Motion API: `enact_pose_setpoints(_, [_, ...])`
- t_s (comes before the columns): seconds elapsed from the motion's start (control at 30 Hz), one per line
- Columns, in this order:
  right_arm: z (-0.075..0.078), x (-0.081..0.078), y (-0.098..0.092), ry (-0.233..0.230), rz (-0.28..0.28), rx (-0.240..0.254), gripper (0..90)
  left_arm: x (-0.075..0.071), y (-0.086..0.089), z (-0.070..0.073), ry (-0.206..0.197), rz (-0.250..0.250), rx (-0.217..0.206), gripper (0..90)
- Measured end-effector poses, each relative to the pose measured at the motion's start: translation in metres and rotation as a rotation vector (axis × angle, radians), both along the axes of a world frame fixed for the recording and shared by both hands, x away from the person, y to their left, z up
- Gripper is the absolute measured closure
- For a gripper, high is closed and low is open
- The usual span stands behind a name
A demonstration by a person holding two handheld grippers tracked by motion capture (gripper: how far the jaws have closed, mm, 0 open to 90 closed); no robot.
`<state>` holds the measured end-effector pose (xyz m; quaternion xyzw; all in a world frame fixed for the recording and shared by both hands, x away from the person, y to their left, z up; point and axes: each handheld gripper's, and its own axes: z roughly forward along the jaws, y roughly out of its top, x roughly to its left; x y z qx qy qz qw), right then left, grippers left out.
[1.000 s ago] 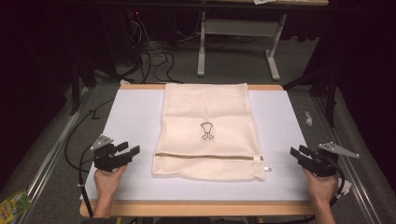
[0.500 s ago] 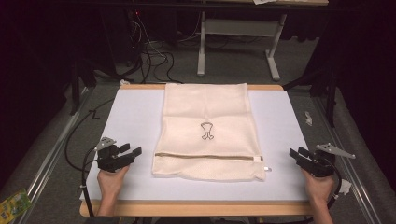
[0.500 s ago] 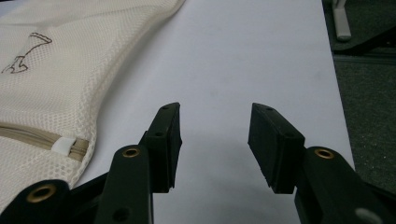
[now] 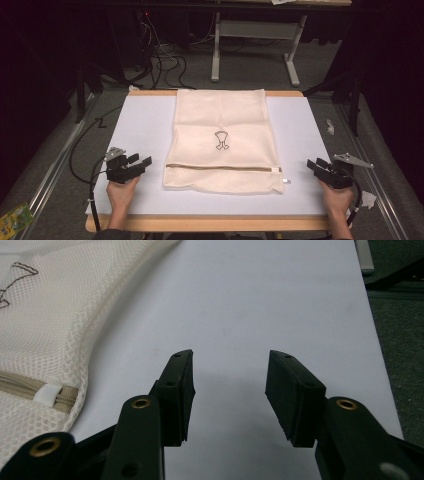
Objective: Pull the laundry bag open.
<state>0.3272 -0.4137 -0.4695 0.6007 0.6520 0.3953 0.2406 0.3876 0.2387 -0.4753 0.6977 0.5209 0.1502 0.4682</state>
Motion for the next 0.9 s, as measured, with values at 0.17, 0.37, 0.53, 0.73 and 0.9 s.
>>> enact_pose_setpoints(0.17, [-0.0010,0.0020,0.0016,0.001,-0.001,-0.015,55.0,0.0028,-0.0028,-0.0040,0.004,0.003,0.015,38.6])
enact_pose_setpoints(0.37, [-0.0016,0.0040,0.0030,0.010,-0.007,-0.024,55.0,0.0050,-0.0050,-0.0065,0.001,0.025,0.031,38.7])
enact_pose_setpoints(0.53, [-0.0019,0.0056,0.0054,0.016,-0.008,-0.051,55.0,0.0051,-0.0047,-0.0067,-0.002,0.034,0.036,38.7])
enact_pose_setpoints(0.73, [-0.0034,0.0056,0.0068,0.024,-0.013,-0.061,54.7,0.0044,-0.0066,-0.0079,-0.009,0.041,0.052,38.7])
enact_pose_setpoints(0.9, [-0.0045,0.0063,0.0069,0.020,-0.009,-0.077,54.2,0.0029,-0.0098,-0.0090,-0.023,0.040,0.077,38.7])
